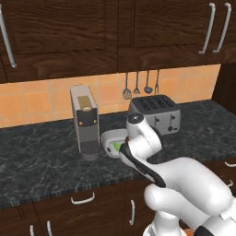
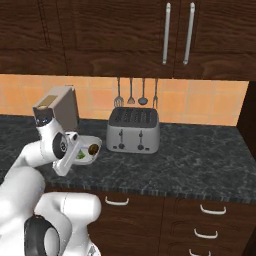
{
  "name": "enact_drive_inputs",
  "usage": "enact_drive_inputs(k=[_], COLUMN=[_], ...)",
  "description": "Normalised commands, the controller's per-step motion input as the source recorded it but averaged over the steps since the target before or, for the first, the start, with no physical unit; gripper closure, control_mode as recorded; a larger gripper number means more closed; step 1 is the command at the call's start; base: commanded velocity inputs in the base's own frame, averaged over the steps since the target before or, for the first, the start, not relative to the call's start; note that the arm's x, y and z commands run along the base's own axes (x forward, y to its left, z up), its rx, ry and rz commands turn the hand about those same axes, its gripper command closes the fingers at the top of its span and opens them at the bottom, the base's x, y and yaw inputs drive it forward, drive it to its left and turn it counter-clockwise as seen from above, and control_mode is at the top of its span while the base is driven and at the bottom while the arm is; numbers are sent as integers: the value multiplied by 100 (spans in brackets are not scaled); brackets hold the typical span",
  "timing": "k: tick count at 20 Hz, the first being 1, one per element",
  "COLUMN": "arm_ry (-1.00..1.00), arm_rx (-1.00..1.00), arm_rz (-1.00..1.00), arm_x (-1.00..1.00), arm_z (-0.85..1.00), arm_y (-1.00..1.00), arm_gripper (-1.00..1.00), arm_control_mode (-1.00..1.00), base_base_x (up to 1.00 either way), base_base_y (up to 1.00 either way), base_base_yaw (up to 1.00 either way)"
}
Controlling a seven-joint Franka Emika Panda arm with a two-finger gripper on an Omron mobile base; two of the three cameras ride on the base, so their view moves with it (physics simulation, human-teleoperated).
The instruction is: Take the meat container that has the steak and place it on the second highest rack of the freezer. Then take the vegetable container that has the mushroom and lemon wedge and place it on the highest rack of the freezer.
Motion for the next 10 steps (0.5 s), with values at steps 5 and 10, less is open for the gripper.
enact_drive_inputs(k=[5, 10], arm_ry=[18, 17], arm_rx=[-3, -5], arm_rz=[2, 0], arm_x=[74, 53], arm_z=[-41, -45], arm_y=[26, 34], arm_gripper=[-100, -100], arm_control_mode=[-100, -100], base_base_x=[0, 0], base_base_y=[0, 0], base_base_yaw=[0, 0])
